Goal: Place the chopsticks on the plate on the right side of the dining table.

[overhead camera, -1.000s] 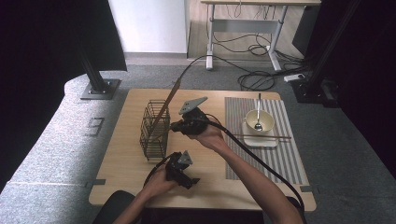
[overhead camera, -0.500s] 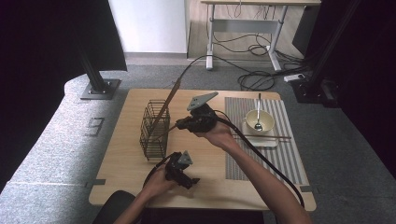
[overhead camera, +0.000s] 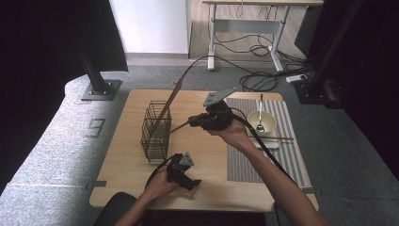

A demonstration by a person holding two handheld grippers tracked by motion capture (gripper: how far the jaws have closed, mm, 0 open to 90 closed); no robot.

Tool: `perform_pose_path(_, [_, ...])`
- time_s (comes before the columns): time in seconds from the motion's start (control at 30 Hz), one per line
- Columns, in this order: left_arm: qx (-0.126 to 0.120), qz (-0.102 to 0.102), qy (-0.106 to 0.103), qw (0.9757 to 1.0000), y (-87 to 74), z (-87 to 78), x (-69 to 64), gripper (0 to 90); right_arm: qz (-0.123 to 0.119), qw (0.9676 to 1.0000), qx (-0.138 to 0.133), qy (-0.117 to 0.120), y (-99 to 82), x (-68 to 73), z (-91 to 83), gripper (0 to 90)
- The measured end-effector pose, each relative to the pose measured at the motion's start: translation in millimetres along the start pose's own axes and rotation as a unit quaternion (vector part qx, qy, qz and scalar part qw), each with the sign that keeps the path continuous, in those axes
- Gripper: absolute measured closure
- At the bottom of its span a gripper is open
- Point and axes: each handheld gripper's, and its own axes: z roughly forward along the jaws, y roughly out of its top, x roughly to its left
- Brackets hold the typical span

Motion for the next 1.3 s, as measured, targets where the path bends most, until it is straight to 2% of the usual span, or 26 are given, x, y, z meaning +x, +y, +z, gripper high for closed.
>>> perform_pose_path(0.33, [-0.001, -0.005, 0.003, 1.0, -0.4, -0.5, 1.0, 0.0, 0.007, 0.9998, -0.012, -0.011, -3.3, -0.2, -28.7, 82.5])
perform_pose_path(0.63, [0.004, -0.024, 0.002, 0.9997, -0.4, -3.6, 6.1, 0.0, 0.018, 0.9992, -0.013, -0.035, -18.3, -3.9, -56.7, 82.6])
perform_pose_path(0.8, [0.006, -0.024, -0.002, 0.9997, 0.0, -5.8, 7.7, 0.0, 0.02, 0.9989, -0.014, -0.039, -24.1, -3.8, -66.7, 82.5])
perform_pose_path(1.03, [-0.026, -0.033, -0.016, 0.999, 2.9, -17.6, 13.2, 0.0, 0.027, 0.9985, -0.01, -0.048, -38.7, -1.8, -83.1, 82.6])
perform_pose_path(1.3, [-0.045, -0.018, -0.025, 0.9985, 9.5, -28.6, 14.1, 0.0, 0.033, 0.9982, -0.004, -0.051, -59.6, 2.5, -94.4, 82.6])
